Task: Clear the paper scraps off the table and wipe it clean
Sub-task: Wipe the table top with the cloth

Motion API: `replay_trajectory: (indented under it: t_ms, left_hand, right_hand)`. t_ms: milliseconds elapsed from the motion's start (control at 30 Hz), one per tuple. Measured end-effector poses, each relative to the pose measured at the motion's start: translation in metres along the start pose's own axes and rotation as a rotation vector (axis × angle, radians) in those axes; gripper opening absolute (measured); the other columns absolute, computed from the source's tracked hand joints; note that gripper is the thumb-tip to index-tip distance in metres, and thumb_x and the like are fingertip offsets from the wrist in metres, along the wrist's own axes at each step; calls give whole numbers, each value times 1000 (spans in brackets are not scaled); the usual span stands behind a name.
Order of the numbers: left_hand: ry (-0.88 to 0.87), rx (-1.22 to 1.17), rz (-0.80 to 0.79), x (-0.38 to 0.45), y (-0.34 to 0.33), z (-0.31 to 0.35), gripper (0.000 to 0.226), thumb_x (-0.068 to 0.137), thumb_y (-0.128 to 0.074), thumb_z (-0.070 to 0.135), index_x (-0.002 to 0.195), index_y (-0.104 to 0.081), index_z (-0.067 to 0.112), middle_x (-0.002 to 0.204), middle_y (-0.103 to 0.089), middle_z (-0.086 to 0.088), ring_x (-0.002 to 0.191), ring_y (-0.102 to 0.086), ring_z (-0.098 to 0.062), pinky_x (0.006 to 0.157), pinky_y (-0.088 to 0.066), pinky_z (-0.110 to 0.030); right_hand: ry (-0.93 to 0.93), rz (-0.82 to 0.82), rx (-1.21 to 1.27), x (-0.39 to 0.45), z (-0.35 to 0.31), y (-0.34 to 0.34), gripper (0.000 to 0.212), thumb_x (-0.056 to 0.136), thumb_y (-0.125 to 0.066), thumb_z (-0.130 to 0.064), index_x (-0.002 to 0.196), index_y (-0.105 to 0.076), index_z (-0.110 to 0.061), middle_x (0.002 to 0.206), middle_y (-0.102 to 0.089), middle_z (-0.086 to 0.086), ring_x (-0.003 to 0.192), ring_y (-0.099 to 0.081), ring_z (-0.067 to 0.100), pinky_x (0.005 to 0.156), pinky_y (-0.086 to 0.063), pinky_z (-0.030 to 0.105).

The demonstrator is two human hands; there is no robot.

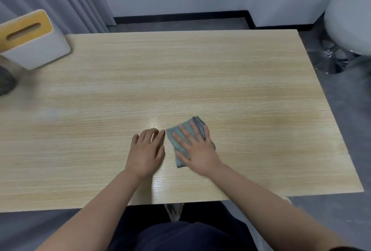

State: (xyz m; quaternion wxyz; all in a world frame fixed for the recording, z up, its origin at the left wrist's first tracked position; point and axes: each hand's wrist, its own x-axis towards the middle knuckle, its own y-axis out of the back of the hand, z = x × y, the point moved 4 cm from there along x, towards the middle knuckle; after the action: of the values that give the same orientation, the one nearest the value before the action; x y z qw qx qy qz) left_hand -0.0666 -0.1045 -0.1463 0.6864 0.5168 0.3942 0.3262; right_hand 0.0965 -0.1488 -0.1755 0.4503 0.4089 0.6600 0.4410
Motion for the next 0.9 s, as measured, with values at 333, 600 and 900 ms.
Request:
replay_trajectory:
  t_ms: [333,600,900]
  left_hand:
    - [16,-99,-112,18,-4,-15,76,80,-7,56,149,-22,30,158,-14,5,146,2,-14,115,-7,-50]
    - [3,-106,-120,26,-2,-24,74,82,-7,57,150,-19,30,158,-5,8,146,6,-13,114,-5,-50]
    - [10,-65,-176,30,-9,-22,75,80,6,57,150,-2,31,153,19,11,138,25,-11,114,3,-52]
  right_hand:
    - [-367,12,61,48,100,35,60,95,-13,-61,146,11,-41,157,15,-12,143,22,15,112,18,45]
    - [-498,63,88,58,86,38,58,98,-13,-54,149,7,-35,158,12,-5,144,20,26,113,13,56]
    - [-23,27,4,50,29,15,58,95,-12,-63,147,3,-43,157,8,-13,144,20,17,113,16,49]
